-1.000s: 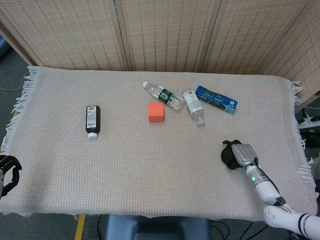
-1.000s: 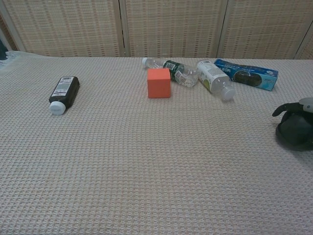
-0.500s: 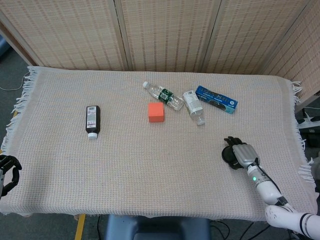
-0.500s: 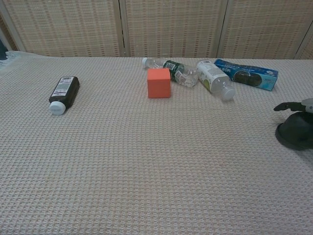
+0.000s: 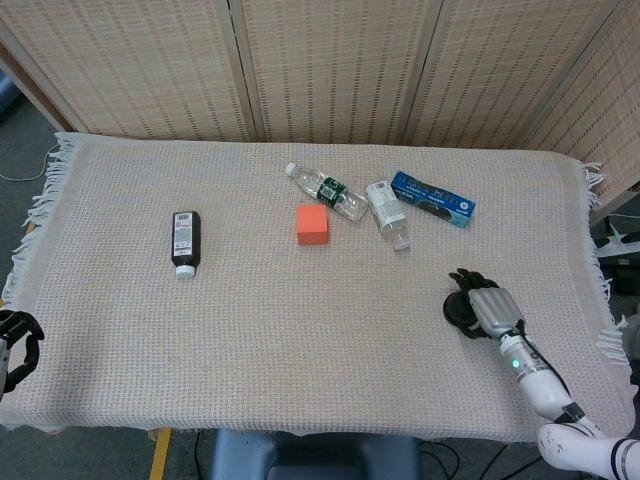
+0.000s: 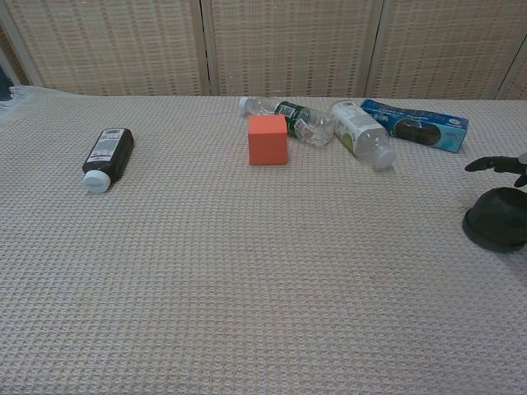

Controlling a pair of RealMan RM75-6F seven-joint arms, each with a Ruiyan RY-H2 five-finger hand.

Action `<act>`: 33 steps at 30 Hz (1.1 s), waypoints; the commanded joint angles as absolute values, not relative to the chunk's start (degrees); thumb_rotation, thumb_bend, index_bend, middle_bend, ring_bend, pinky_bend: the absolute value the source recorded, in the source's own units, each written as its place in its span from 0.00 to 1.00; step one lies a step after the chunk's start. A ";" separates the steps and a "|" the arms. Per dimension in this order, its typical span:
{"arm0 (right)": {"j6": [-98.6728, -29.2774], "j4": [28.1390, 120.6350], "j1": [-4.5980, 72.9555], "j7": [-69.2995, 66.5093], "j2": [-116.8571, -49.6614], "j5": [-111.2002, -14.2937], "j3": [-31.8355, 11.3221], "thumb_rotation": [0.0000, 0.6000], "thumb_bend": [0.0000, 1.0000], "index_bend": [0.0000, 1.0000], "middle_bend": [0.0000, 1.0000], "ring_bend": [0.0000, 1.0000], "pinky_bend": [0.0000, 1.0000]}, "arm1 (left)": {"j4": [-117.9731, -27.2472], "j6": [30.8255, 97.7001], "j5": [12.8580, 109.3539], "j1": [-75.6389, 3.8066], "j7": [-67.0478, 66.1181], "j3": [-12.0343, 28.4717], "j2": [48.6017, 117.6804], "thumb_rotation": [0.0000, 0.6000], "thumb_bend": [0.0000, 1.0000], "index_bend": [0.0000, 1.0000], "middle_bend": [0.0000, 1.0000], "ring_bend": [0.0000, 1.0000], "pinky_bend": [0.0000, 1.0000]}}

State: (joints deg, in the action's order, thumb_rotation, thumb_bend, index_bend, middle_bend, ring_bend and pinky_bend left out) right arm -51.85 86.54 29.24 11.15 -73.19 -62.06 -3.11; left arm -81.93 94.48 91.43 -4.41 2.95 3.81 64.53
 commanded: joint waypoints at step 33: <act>-60.69 92.59 24.41 14.18 -68.71 -64.11 -3.87 1.00 0.32 0.57 0.43 0.43 0.57 | -82.06 94.45 91.34 -4.36 2.85 3.80 64.46 1.00 0.61 0.60 0.47 0.36 0.56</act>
State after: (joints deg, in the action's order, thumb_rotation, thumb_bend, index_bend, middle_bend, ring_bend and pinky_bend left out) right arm -62.57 90.29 24.82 11.50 -70.89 -66.56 -4.78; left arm -82.06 94.45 91.34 -4.36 2.84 3.80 64.46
